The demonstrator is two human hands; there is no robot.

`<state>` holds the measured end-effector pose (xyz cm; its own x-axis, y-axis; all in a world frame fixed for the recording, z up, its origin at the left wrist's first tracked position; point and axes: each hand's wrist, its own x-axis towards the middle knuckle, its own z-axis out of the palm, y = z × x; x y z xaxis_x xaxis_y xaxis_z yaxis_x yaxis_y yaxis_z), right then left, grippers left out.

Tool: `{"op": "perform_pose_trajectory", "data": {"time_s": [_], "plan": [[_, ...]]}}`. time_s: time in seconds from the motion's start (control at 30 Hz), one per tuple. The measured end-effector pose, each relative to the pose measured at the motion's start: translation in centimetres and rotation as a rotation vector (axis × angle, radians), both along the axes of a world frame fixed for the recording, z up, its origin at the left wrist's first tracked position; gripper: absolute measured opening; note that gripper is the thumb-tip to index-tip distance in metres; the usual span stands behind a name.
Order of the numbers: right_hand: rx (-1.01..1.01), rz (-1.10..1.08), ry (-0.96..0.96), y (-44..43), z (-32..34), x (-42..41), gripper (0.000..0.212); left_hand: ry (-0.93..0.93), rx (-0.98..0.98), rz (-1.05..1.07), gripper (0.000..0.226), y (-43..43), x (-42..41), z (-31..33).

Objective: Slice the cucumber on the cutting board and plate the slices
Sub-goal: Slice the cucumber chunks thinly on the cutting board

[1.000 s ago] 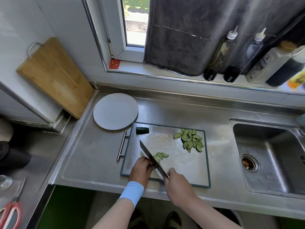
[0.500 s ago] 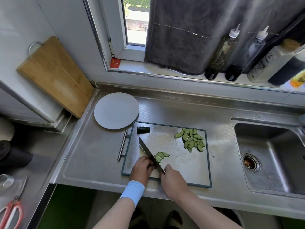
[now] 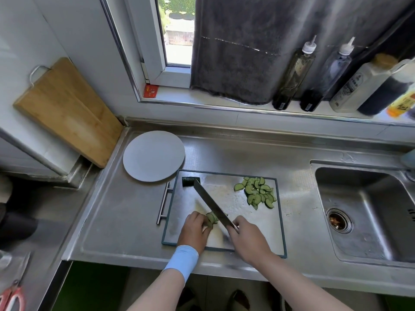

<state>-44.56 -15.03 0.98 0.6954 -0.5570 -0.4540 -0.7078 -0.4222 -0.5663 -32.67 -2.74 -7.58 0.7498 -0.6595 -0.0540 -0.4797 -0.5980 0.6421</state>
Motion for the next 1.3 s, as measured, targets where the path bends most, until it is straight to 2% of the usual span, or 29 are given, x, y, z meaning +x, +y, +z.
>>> {"op": "perform_pose_trajectory", "data": {"time_s": [0.2, 0.3, 0.37, 0.43, 0.5, 0.57, 0.63, 0.7, 0.77, 1.0, 1.13, 1.2, 1.3], "plan": [[-0.225, 0.045, 0.039, -3.7, 1.1, -1.4, 0.01, 0.129, 0.083, 0.014, 0.015, -4.2, 0.6, 1.2], [-0.329, 0.095, 0.039, -4.9, 1.5, -2.2, 0.017, 0.201, 0.096, 0.007, 0.016, -5.5, 1.1, 2.3], [-0.376, 0.131, 0.031, -5.5, 1.6, -2.7, 0.021, 0.214, 0.048, 0.134, 0.018, -5.6, 1.5, 3.5], [-0.401, 0.155, 0.022, -5.9, 1.6, -3.0, 0.023, 0.216, -0.067, 0.383, 0.023, -5.2, 1.9, 4.9], [-0.405, 0.166, 0.004, -6.2, 1.7, -3.2, 0.024, 0.149, -0.188, 0.528, 0.028, -4.5, 2.1, 6.0], [-0.41, 0.182, -0.014, -6.3, 1.8, -3.3, 0.025, 0.002, -0.257, 0.42, 0.023, -3.9, 1.7, 6.7], [-0.42, 0.204, -0.021, -6.4, 2.0, -3.2, 0.026, -0.066, -0.254, 0.142, 0.02, -3.8, 0.8, 7.3], [-0.436, 0.234, -0.026, -6.4, 2.2, -3.2, 0.027, -0.084, -0.181, -0.174, 0.018, -4.1, -0.6, 7.8], [-0.458, 0.266, -0.027, -6.4, 2.3, -3.2, 0.026, -0.178, -0.091, -0.376, 0.024, -4.5, -1.8, 7.7], [-0.494, 0.325, -0.036, -6.1, 2.6, -3.3, 0.023, -0.162, 0.154, -0.502, 0.045, -6.2, -2.1, 7.0], [-0.505, 0.367, -0.052, -5.9, 2.6, -3.7, 0.027, -0.016, 0.317, -0.527, 0.047, -8.3, -1.2, 7.1], [-0.513, 0.384, -0.057, -6.0, 2.6, -3.9, 0.026, 0.054, 0.314, -0.491, 0.047, -9.1, -0.8, 7.1], [-0.518, 0.392, -0.062, -6.2, 2.4, -4.1, 0.029, 0.057, 0.15, -0.437, 0.044, -9.8, -1.3, 7.6]]}}
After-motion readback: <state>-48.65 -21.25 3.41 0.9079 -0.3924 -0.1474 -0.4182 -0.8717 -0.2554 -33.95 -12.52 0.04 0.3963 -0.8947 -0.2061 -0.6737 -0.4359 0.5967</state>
